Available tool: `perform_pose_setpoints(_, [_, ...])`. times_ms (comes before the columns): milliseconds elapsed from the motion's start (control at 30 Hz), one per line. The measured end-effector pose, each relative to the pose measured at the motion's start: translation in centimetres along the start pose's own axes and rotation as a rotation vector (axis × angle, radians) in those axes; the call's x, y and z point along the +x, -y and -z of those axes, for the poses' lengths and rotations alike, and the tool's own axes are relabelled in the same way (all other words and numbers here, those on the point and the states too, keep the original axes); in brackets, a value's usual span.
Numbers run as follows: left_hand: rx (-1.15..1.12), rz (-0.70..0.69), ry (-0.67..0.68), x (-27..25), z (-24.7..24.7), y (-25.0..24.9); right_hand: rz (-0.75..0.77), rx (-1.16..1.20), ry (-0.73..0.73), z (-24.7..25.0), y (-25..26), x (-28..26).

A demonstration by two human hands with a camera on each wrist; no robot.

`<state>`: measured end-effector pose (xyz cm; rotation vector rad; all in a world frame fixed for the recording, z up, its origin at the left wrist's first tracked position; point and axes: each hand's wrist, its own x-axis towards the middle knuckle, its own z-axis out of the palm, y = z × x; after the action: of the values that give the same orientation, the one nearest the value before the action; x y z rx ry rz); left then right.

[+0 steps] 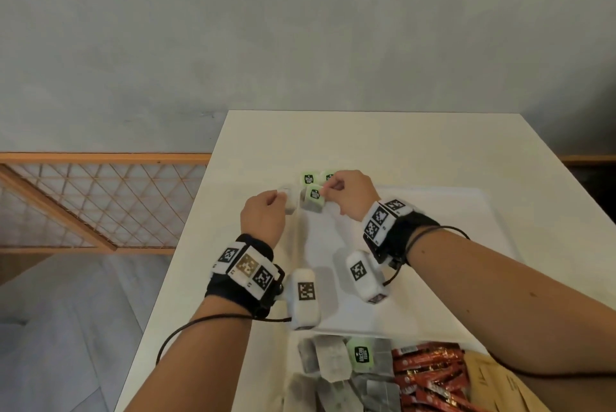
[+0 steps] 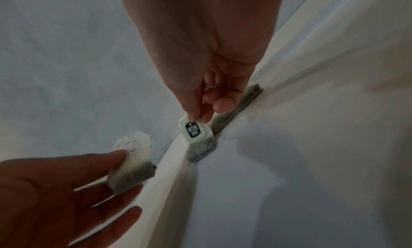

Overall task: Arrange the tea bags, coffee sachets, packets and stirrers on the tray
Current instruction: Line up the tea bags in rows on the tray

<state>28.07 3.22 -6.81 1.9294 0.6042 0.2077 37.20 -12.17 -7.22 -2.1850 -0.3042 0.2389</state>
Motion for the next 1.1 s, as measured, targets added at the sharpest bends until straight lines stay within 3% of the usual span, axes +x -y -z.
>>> perform_pose_setpoints(233, [-0.081, 0.031, -0.063, 0.7, 0.4, 1.1, 0.022, -0.118, -0.036, -0.8, 0.6, 2.4])
perform_pose_setpoints(433, [-0.128, 0.019, -0.058, 0.5, 0.1, 0.8, -0.001, 0.016, -0.066, 0.1, 1.3, 1.2])
perform_pose_setpoints(633, [-0.13, -0.02, 0.046, -0.9, -1.2, -1.3, 0.005, 0.177, 0.114, 1.7, 2.3, -2.2])
perform_pose_setpoints(700, [-0.127, -0.026, 0.069, -1.4, -1.7, -1.9, 0.002, 0.153, 0.086, 2.3, 2.2, -3.1])
perform_pose_setpoints(833, [-0.1, -0.098, -0.007, -2.6, -2.4, -3.1, -0.051, 0.155, -0.033, 3.7, 2.1, -4.9])
perform_pose_setpoints(1000, [-0.066, -0.075, 0.211, -3.7, -3.3, -4.0, -0.042, 0.089, -0.105, 4.3, 2.4, -5.9])
perform_pose_setpoints(1100, [-0.061, -0.09, 0.217, -3.9, -3.6, -3.9, -0.047, 0.094, -0.074, 4.4, 2.8, -6.3])
